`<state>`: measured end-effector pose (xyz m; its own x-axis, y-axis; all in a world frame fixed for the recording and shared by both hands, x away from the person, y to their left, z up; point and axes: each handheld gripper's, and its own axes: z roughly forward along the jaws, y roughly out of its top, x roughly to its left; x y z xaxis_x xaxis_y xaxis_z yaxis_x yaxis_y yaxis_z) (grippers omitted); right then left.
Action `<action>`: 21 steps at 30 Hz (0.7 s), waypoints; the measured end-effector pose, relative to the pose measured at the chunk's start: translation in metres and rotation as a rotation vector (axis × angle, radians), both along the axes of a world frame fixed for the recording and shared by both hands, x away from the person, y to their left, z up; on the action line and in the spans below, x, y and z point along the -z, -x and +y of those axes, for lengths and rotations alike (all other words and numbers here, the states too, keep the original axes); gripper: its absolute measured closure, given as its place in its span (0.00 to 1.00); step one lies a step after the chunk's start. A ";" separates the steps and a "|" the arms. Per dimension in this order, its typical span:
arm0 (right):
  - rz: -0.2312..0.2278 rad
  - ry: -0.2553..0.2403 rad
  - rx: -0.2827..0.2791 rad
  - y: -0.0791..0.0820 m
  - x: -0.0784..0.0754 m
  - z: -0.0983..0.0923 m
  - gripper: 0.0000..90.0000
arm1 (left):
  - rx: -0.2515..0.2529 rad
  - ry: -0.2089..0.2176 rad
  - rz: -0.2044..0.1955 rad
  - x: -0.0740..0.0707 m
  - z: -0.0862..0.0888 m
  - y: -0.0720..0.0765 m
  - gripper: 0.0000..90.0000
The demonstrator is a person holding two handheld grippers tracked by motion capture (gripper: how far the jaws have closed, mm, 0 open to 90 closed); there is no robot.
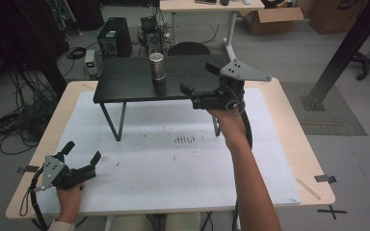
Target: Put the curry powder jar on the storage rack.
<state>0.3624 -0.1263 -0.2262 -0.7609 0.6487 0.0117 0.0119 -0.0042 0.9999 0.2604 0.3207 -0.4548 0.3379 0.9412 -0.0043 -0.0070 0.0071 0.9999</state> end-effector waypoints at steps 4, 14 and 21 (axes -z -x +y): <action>-0.018 -0.003 -0.013 0.010 0.004 -0.005 0.00 | 0.000 -0.003 0.001 0.000 0.000 0.000 0.00; -0.056 -0.003 -0.001 0.030 0.023 -0.022 0.00 | 0.000 -0.004 0.002 0.000 0.000 0.000 0.00; -0.073 -0.012 0.020 0.041 0.042 -0.036 0.00 | 0.000 -0.005 0.003 0.000 0.000 0.000 0.00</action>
